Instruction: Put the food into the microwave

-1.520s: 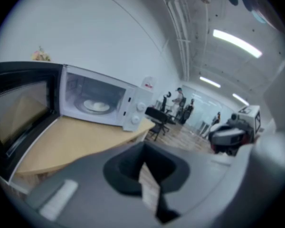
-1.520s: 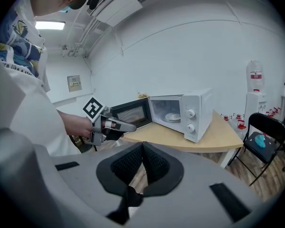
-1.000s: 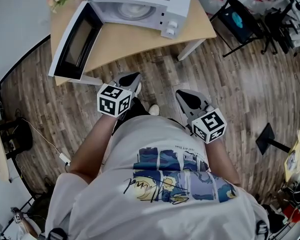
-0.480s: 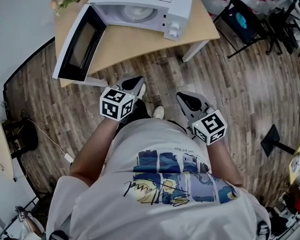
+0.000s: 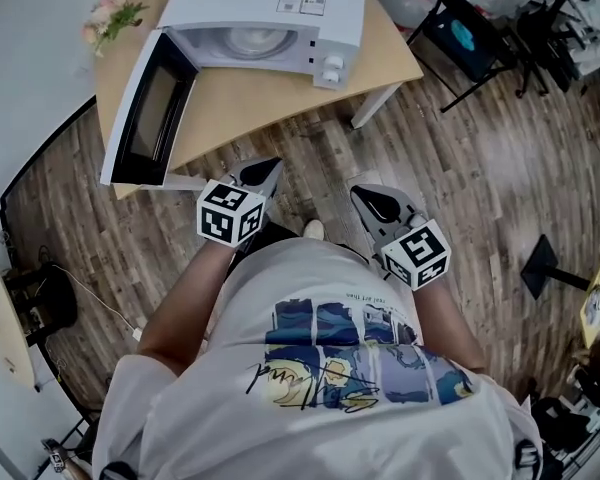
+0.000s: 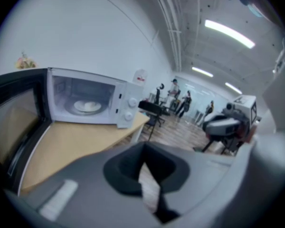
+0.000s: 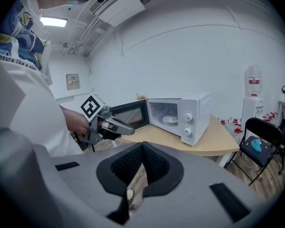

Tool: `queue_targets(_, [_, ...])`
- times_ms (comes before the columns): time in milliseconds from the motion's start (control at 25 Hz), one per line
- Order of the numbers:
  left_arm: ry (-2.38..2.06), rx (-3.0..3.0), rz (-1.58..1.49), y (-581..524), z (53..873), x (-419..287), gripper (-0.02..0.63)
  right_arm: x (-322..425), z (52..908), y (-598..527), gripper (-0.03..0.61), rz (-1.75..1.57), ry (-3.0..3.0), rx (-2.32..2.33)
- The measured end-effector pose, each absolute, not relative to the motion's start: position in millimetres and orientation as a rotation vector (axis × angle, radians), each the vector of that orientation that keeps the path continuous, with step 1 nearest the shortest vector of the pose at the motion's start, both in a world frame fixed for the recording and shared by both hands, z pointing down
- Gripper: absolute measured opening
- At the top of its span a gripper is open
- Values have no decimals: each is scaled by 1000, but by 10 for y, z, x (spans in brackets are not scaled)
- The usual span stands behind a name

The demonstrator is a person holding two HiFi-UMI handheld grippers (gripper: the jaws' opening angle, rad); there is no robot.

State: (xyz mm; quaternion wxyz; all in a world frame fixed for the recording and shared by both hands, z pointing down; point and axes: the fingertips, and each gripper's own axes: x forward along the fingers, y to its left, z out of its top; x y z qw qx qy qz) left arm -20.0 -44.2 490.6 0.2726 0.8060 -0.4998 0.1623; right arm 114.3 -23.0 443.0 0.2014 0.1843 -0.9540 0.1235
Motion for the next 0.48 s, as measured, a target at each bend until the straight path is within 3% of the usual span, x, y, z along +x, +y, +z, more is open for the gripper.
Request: queue_targets(480, [-1373,2157,312,-293,4698,-955,8,321,4520,-261,6,313,-2618,447])
